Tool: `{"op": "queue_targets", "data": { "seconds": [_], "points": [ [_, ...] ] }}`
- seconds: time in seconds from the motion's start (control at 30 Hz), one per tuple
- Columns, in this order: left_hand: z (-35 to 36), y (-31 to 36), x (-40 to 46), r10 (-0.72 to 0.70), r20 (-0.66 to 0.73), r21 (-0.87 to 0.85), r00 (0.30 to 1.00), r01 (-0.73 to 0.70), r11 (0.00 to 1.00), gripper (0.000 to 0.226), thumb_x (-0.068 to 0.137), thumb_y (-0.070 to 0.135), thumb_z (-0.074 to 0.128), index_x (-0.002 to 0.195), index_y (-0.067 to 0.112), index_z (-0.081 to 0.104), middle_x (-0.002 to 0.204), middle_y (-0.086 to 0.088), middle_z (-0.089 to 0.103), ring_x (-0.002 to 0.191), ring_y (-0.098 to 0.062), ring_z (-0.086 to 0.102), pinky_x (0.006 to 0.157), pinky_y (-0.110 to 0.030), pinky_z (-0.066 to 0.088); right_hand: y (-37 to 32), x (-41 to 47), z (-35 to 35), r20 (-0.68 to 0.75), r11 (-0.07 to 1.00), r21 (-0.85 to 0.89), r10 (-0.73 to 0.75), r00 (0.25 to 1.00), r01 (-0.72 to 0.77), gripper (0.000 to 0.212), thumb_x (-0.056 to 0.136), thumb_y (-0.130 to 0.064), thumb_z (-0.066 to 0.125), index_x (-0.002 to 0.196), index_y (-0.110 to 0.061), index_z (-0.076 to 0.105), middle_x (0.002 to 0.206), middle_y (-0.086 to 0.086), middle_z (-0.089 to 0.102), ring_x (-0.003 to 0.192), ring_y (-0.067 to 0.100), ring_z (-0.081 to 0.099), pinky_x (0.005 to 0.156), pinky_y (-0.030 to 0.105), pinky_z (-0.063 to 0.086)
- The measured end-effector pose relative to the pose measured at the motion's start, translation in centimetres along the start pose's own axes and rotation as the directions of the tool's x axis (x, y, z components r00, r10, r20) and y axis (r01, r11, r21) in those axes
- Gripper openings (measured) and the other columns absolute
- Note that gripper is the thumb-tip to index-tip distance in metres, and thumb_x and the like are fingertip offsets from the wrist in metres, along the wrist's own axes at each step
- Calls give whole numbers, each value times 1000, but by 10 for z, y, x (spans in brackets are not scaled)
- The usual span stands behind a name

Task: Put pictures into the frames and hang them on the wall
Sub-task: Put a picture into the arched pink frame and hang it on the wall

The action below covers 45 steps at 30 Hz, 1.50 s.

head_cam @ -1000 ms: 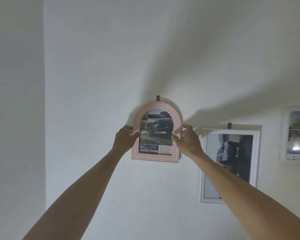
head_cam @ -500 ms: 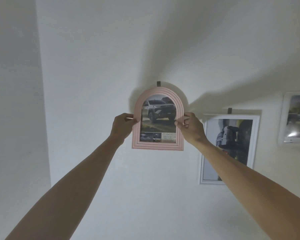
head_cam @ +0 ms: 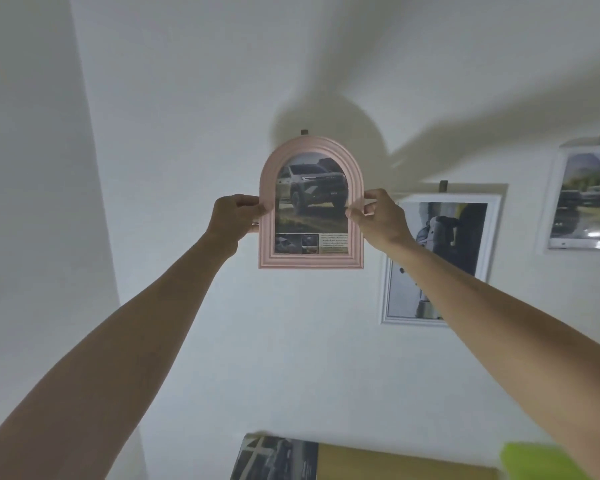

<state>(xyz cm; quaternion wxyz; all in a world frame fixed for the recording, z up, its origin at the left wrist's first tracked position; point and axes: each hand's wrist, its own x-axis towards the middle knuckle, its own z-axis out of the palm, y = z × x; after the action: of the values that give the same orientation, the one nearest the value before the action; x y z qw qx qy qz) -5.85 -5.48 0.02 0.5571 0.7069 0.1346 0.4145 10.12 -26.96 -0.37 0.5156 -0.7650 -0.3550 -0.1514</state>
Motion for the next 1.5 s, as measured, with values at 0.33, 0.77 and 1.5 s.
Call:
{"op": "queue_targets", "data": {
  "seconds": [0.33, 0.77, 1.5],
  "points": [
    [41, -43, -93, -20, 24, 282, 1000, 13, 959, 22, 75, 23, 83, 91, 15, 69, 88, -4, 73, 85, -23, 70, 82, -42, 60, 46, -77, 12, 115, 992, -100, 87, 990, -75, 63, 93, -41, 64, 144, -17, 35, 144, 6, 47, 130, 24, 50, 104, 33, 43],
    [115, -136, -249, 55, 144, 700, 988, -141, 701, 24, 87, 39, 68, 100, 21, 58, 96, 13, 68, 80, -15, 67, 78, -37, 53, 87, -182, 37, 375, 777, 340, 405, 834, -530, 35, 81, -25, 65, 111, -6, 62, 104, 12, 70, 87, 26, 73, 61, 36, 62],
    [57, -259, -275, -565, 276, 268, 778, 502, 822, 31, 90, 6, 67, 119, 16, 68, 99, -7, 75, 90, -17, 74, 78, -34, 59, 240, -268, 5, 640, 684, 206, 447, 625, -699, 26, 99, -15, 55, 119, -24, 69, 110, 9, 73, 98, 27, 71, 76, 42, 59]
  ]
}}
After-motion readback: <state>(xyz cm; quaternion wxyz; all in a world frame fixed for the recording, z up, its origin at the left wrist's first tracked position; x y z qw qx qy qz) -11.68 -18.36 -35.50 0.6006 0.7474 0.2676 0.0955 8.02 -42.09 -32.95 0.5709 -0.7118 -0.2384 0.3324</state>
